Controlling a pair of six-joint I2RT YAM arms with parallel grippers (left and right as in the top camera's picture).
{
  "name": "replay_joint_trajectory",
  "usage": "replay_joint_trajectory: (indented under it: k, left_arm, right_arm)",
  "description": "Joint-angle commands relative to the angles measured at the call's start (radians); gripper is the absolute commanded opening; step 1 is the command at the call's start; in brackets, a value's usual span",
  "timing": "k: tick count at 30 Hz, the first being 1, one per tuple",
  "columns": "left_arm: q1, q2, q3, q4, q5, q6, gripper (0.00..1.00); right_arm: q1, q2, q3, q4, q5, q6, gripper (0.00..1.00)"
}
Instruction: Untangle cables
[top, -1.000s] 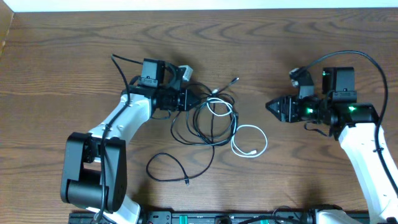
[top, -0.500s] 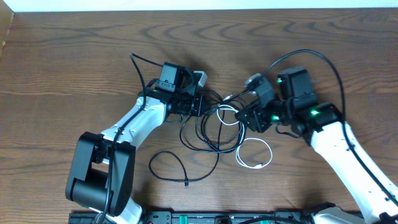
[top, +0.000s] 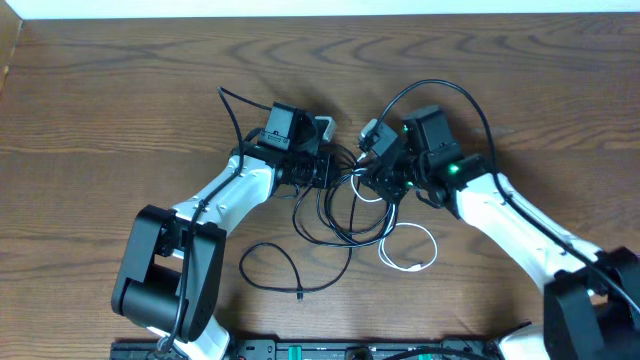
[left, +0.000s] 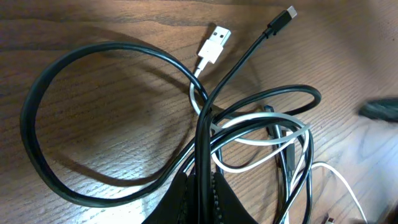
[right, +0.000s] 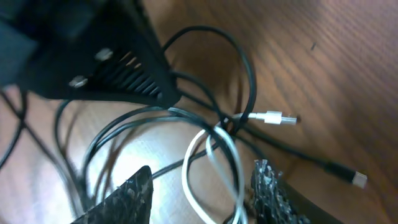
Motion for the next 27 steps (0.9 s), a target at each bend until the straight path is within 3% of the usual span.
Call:
replay_joint_trajectory:
  k: [1, 3, 8, 13, 18, 27]
  left_arm:
    - [-0.001, 0.012, -0.001, 0.003, -0.013, -0.006, 0.11]
    - [-0.001, 0.012, -0.001, 0.003, -0.013, -0.006, 0.11]
    - [-0.001, 0.012, -0.001, 0.003, -0.013, -0.006, 0.13]
    - [-0.001, 0.012, -0.001, 0.005, -0.012, -0.006, 0.12]
    - [-0.001, 0.012, -0.001, 0.004, -0.012, -0.007, 0.13]
    - [-0.001, 0.012, -0.001, 0.004, -0.012, -0.007, 0.13]
  right_arm:
    - [0.004, 0.040, 0.001, 0.041, 0.007, -0.034, 0.47]
    - [0.004, 0.058, 0.001, 0.062, 0.007, -0.034, 0.46]
    - [0.004, 0.098, 0.001, 0.046, 0.007, -0.034, 0.26]
    - [0.004, 0.103, 0.000, 0.021, 0.007, -0.034, 0.25]
    - [0.004, 0.103, 0.000, 0.021, 0.037, -0.034, 0.31]
    - [0.004, 0.103, -0.010, 0.022, 0.059, -0.034, 0.29]
